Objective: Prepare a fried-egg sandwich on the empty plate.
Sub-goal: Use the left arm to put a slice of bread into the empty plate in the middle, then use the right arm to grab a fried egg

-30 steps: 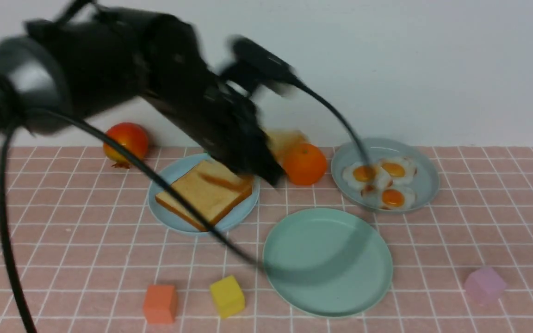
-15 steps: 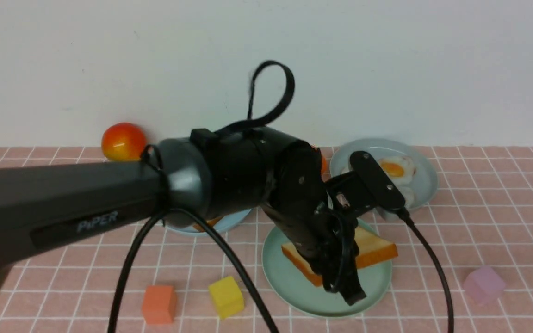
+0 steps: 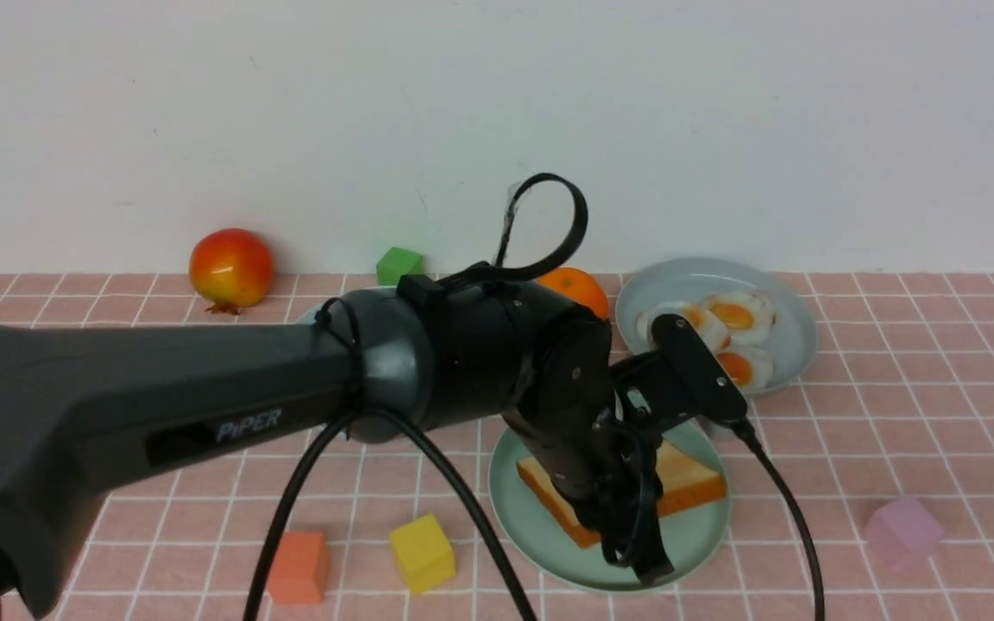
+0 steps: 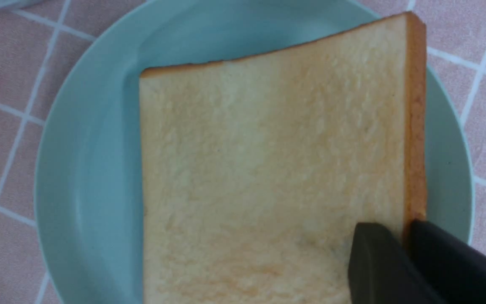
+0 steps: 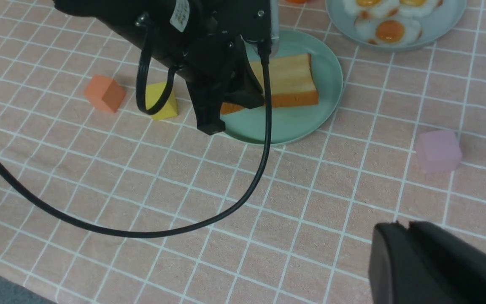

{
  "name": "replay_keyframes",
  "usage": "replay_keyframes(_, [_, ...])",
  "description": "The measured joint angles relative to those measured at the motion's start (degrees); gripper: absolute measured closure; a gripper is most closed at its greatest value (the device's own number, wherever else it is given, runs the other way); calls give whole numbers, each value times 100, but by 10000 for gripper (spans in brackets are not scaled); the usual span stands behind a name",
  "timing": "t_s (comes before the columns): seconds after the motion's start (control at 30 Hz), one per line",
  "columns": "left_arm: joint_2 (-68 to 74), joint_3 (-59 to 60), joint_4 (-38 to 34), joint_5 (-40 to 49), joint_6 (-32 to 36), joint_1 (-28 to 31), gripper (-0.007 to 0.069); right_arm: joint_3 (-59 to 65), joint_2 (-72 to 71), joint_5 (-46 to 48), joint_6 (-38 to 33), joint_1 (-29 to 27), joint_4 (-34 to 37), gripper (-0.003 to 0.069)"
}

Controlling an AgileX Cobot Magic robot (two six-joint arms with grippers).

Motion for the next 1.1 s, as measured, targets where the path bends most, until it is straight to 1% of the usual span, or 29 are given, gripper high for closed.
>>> replay_keyframes(0.03, [0,0,11,-7,-5,0,449,0,0,0,0,0,0,574])
replay_keyframes(0.1, [0,0,17,-26,-10,0,354,0,0,0,0,0,0,573])
replay_keyframes(0.13, [0,0,17,-26,-10,0,346,0,0,6,0,0,0,573])
replay_keyframes(0.17, [0,0,31,-26,-41,0,291,0,0,11,0,0,0,573])
replay_keyframes(0.23, [-12,-17,37,1,-99,0,221,0,0,11,0,0,0,573])
replay_keyframes(0.27, [-41,-17,37,1,-128,0,197,0,0,11,0,0,0,573])
replay_keyframes(0.3, [-46,-17,37,13,-135,0,193,0,0,11,0,0,0,573])
replay_keyframes(0.33, [-139,-17,42,50,-155,0,167,0,0,11,0,0,0,573])
replay_keyframes(0.43, [-419,-17,39,164,-230,0,153,0,0,12,0,0,0,568])
replay_keyframes(0.47, [-612,-17,34,236,-347,0,158,0,0,12,0,0,0,567])
replay_keyframes(0.53, [-980,-17,34,310,-646,0,200,-2,21,12,0,0,0,564])
replay_keyframes(0.6, [-1465,-17,20,388,-1074,0,286,-7,123,7,0,0,0,562])
replay_keyframes(0.63, [-1589,-17,19,400,-1181,0,312,-7,160,7,0,0,0,561])
replay_keyframes(0.67, [-2111,-17,19,463,-1596,0,424,-7,379,1,0,0,0,560])
replay_keyframes(0.7, [-2451,-17,19,502,-1799,0,501,-7,603,-42,0,0,0,559])
replay_keyframes(0.73, [-2729,14,13,510,-1905,0,571,-7,729,-74,5,0,0,560])
replay_keyframes(0.77, [-3151,84,8,510,-1998,0,612,-7,1054,-193,5,0,0,559])
replay_keyframes(0.8, [-3291,127,8,510,-2005,0,613,-7,1054,-193,5,0,0,559])
replay_keyframes(0.83, [-3787,374,-44,487,-2085,0,613,-7,1502,-465,-15,0,0,559])
replay_keyframes(0.87, [-3926,374,-53,479,-2090,0,613,-7,1551,-497,-21,0,0,559])
replay_keyframes(0.9, [-4484,797,-157,445,-2176,0,613,-36,1964,-713,-68,0,0,559])
replay_keyframes(0.93, [-4624,908,-181,436,-2199,0,613,-52,2069,-749,-76,0,0,559])
replay_keyframes(0.97, [-5189,1408,-276,401,-2234,0,613,-160,2443,-835,-100,0,0,559])
replay_keyframes(1.03, [-5553,1821,-339,374,-2241,0,613,-256,2757,-860,-117,8,13,559])
replay_keyframes(1.07, [-6250,2407,-432,318,-2253,0,613,-467,3195,-934,-130,83,13,559])
replay_keyframes(1.1, [-6333,2481,-445,318,-2253,0,613,-493,3241,-949,-130,97,7,559])
